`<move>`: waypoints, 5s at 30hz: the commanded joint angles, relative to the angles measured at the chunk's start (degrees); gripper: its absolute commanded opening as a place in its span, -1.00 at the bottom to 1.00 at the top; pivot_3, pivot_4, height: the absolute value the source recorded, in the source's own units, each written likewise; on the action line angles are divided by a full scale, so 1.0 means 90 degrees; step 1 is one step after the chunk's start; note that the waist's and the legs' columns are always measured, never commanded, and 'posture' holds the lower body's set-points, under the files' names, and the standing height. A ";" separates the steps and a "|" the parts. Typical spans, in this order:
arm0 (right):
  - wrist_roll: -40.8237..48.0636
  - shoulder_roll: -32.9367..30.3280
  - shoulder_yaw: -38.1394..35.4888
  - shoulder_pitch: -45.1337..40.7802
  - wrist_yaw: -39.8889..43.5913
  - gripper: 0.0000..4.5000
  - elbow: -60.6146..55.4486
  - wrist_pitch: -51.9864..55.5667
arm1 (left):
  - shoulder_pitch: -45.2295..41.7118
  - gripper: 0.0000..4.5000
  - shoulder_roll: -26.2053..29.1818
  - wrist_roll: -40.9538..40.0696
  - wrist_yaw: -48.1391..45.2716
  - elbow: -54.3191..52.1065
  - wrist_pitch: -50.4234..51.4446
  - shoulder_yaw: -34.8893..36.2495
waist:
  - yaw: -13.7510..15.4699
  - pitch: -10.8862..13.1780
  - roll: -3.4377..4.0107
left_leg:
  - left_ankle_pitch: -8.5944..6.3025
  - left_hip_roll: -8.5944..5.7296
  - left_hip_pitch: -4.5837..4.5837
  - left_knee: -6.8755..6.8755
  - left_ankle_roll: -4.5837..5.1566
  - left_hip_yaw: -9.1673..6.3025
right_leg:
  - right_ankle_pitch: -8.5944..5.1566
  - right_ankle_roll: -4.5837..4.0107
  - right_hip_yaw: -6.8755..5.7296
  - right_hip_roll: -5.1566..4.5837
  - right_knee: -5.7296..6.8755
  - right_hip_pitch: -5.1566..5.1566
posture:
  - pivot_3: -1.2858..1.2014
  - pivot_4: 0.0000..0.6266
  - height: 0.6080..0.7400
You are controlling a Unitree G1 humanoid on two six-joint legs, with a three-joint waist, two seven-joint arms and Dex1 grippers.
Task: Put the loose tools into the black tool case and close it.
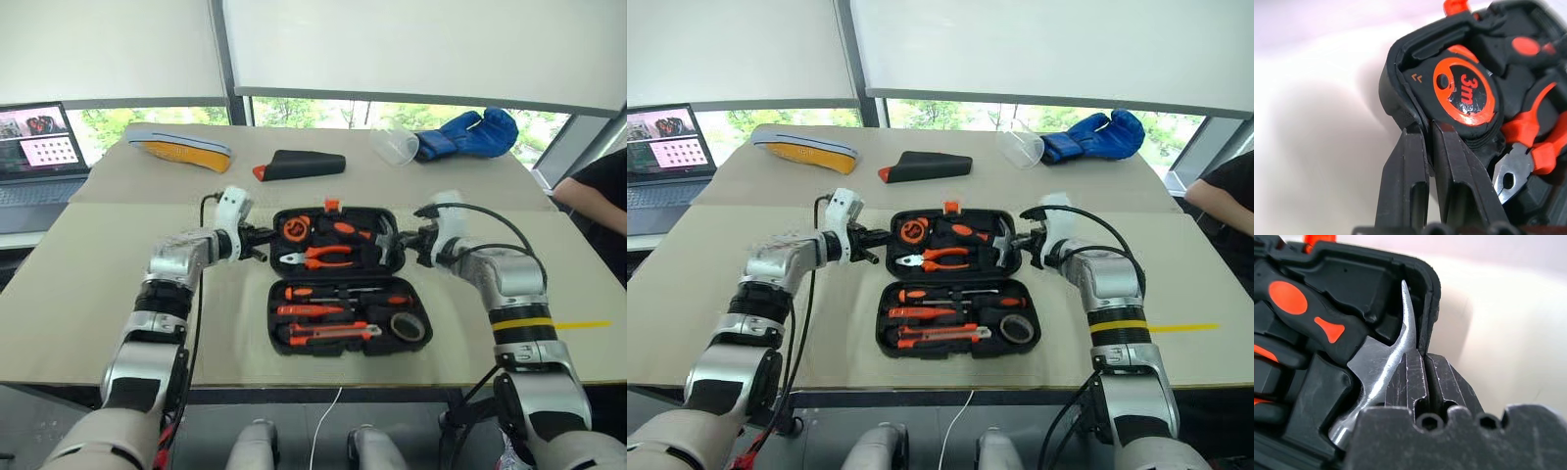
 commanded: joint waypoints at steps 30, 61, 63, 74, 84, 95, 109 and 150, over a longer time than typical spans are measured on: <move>0.2725 -0.2987 -0.2378 0.5348 0.3010 0.43 -0.6363 0.0270 | 0.1616 0.96 0.2977 -0.1285 -0.2775 -0.2868 0.0477 0.0343 | -0.0041 0.0015 -0.0024 | -0.0027 0.0022 0.0102 -0.0066 -0.0049 0.0007 | 0.0016 -0.0009 -0.0008 -0.0001 -0.0094 0.0053 | 0.03 -0.52 1.00; -0.0573 -0.2407 0.0728 0.3603 0.2410 -1.00 -0.3766 -0.1885 | -0.1501 -0.98 -0.0139 0.1910 -0.3808 0.3280 -0.5331 -0.1575 | 0.0183 0.0023 -0.0039 | -0.0009 -0.0001 -0.0100 0.0019 0.0013 0.0013 | 0.0047 0.0041 0.0005 -0.0001 -0.0082 -0.0048 | 0.03 -0.52 1.00; -0.0548 -0.2478 0.0625 0.3737 0.2431 -1.00 -0.3769 -0.1898 | -0.1410 -0.98 -0.0064 0.1843 -0.4082 0.3085 -0.5404 -0.1522 | 0.0190 0.0023 -0.0039 | -0.0009 -0.0001 -0.0099 0.0019 0.0013 0.0013 | 0.0049 0.0037 0.0005 -0.0002 -0.0081 -0.0046 | 0.03 -0.52 1.00; -0.0008 -0.2737 -0.0712 0.5174 0.2663 -1.00 -0.4848 -0.1553 | -0.2031 -0.98 0.0322 0.1024 -0.4560 0.2614 -0.3741 -0.0668 | 0.0243 0.0023 -0.0039 | -0.0008 0.0003 -0.0096 0.0040 0.0014 0.0009 | 0.0047 0.0044 0.0004 0.0002 -0.0064 -0.0041 | 0.03 -0.52 1.00; 0.1744 -0.2434 -0.1660 0.5508 0.2320 -1.00 -0.6637 -0.0043 | -0.1069 -0.98 -0.0808 0.0691 -0.4749 0.0264 -0.2218 -0.1456 | 0.0245 0.0020 -0.0033 | -0.0010 0.0010 -0.0029 0.0081 0.0015 0.0002 | 0.0002 0.0042 0.0002 0.0001 -0.0053 0.0044 | 0.03 -0.52 1.00; 0.1088 -0.2420 -0.0635 0.5089 0.1927 -1.00 -0.6134 -0.0233 | -0.0295 -0.98 -0.0838 0.1680 -0.4136 0.0808 -0.4211 -0.2519 | 0.0069 -0.0011 -0.0006 | -0.0039 0.0014 0.0016 0.0080 -0.0032 0.0004 | 0.0014 0.0032 0.0005 0.0002 -0.0046 0.0062 | 0.03 -0.52 1.00; 0.1743 -0.2578 -0.1245 0.5052 0.2168 -1.00 -0.6451 0.0165 | -0.0236 -0.98 -0.0911 0.1513 -0.4114 0.0602 -0.3933 -0.2482 | 0.0091 -0.0035 -0.0001 | -0.0028 0.0012 0.0019 0.0062 -0.0014 0.0003 | -0.0002 0.0027 0.0008 0.0004 -0.0048 0.0061 | 0.03 -0.52 1.00; 0.0709 -0.1744 -0.0031 0.4951 0.1510 -1.00 -0.5157 -0.0132 | -0.0564 -0.98 -0.1151 0.1534 -0.4023 0.0673 -0.4135 -0.2474 | 0.0084 -0.0044 -0.0006 | -0.0030 0.0009 0.0020 0.0034 -0.0018 0.0006 | -0.0005 0.0020 0.0007 0.0003 -0.0069 0.0054 | 0.03 -0.52 1.00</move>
